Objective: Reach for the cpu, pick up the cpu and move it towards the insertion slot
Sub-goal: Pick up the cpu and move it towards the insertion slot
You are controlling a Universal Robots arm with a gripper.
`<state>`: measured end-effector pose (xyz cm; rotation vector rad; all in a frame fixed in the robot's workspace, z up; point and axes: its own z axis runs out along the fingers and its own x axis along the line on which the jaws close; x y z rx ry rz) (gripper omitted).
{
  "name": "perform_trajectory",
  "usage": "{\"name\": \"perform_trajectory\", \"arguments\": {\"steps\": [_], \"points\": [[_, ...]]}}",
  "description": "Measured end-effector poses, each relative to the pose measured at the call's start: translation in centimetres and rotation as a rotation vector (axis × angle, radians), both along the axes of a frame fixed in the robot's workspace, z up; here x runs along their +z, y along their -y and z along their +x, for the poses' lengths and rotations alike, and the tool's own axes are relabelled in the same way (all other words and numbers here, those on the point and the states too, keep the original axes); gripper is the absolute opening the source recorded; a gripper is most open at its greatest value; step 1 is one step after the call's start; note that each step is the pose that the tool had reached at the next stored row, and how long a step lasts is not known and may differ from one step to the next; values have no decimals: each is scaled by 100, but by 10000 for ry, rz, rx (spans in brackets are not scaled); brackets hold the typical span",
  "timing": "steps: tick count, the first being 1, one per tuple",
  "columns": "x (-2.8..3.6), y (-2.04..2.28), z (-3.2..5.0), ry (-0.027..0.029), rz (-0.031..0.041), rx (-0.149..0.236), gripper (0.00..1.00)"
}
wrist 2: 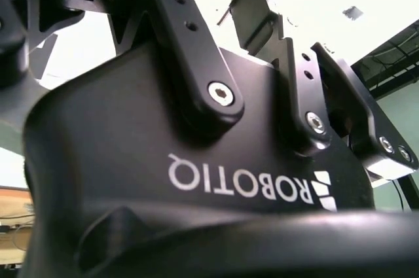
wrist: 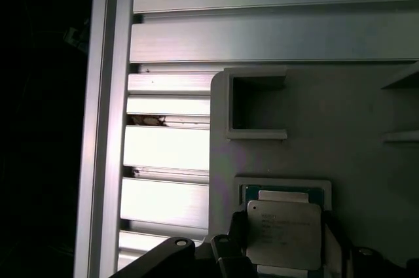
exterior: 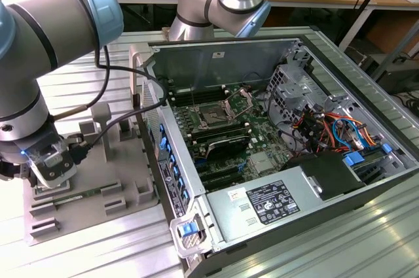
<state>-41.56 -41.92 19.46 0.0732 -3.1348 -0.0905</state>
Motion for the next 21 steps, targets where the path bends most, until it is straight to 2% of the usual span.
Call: {"name": "perform_trajectory", "arguments": {"steps": [21], "points": [[57,0,0,-1,-1,0,55]]}}
